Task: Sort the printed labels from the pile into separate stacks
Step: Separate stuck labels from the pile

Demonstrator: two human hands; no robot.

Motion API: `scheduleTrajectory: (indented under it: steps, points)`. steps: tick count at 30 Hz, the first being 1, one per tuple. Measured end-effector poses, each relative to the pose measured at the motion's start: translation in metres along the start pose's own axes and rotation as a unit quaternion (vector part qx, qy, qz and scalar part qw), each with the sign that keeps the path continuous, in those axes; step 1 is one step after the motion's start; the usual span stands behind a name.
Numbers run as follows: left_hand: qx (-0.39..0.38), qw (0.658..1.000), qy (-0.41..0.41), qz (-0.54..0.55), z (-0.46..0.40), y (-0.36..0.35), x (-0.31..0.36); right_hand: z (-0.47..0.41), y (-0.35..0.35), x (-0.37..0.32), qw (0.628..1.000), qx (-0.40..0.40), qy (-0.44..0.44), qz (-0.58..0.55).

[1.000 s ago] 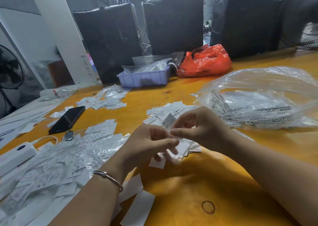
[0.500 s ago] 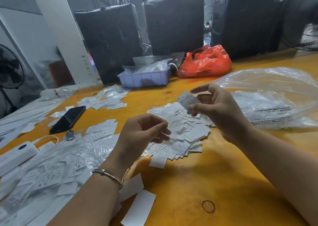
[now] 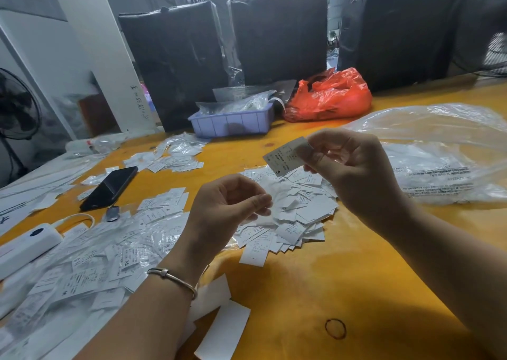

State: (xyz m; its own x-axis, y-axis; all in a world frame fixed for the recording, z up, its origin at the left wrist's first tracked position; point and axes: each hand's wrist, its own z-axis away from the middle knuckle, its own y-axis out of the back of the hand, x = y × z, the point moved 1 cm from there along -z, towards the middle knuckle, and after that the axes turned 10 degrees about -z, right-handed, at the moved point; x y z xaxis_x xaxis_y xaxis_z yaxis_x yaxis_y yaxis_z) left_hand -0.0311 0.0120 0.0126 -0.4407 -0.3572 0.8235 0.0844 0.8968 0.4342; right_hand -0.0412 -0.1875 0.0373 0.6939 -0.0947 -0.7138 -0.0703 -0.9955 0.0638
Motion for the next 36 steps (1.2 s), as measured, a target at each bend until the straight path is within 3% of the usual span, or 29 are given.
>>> scheduleTrajectory:
  steps: [17, 30, 36]
  points:
    - [0.007, 1.0, -0.006, 0.005, 0.0, 0.001, 0.0, 0.002, -0.004, 0.007, 0.996, -0.043, 0.025, 0.069]
    - [-0.046, 0.999, 0.01, -0.025, 0.0, -0.005, 0.0, 0.007, -0.011, 0.014, 0.976, -0.182, -0.027, 0.117]
    - [-0.018, 0.999, 0.017, -0.02, -0.001, -0.004, -0.002, 0.004, -0.006, 0.012, 0.989, -0.118, -0.025, 0.087]
